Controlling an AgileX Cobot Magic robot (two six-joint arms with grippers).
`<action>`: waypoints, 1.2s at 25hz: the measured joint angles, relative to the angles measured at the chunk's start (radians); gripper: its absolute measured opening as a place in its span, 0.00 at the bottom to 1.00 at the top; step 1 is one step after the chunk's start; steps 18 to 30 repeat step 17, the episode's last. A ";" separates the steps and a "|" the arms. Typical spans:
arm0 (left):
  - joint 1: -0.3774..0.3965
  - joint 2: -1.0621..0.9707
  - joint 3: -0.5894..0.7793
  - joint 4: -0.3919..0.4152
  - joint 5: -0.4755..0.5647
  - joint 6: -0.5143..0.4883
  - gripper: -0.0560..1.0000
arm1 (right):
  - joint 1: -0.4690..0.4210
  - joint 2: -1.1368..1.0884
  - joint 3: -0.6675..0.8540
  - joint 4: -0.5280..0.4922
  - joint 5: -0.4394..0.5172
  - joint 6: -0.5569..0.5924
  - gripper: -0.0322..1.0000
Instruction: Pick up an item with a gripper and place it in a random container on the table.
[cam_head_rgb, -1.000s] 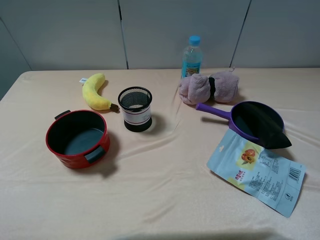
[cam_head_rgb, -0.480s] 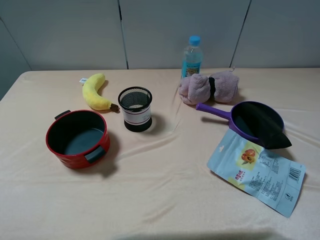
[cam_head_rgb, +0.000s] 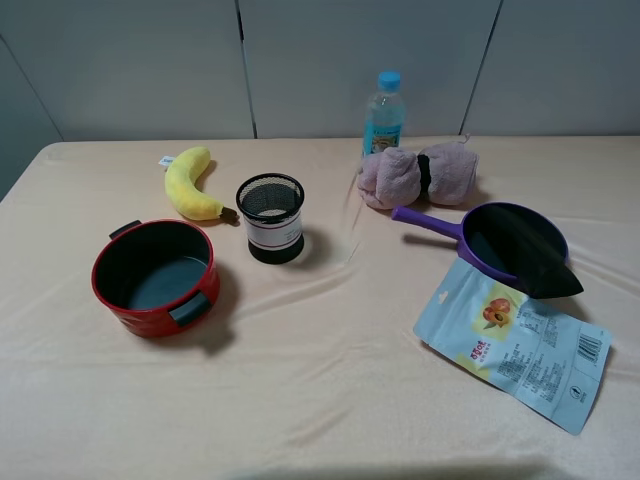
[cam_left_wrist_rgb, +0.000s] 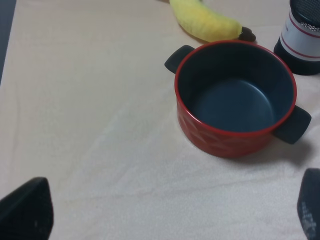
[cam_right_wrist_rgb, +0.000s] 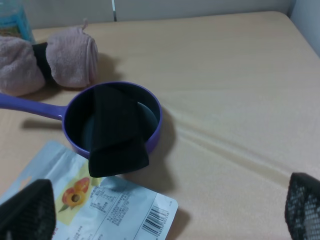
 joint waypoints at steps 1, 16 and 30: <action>0.000 0.000 0.000 0.000 0.000 0.000 0.99 | 0.000 0.000 0.000 0.000 0.000 0.000 0.70; 0.000 0.000 0.000 0.000 0.000 0.000 0.99 | 0.000 0.000 0.000 0.000 0.000 -0.002 0.70; 0.000 0.000 0.000 0.000 0.000 0.000 0.99 | 0.000 0.000 0.000 0.000 0.000 -0.002 0.70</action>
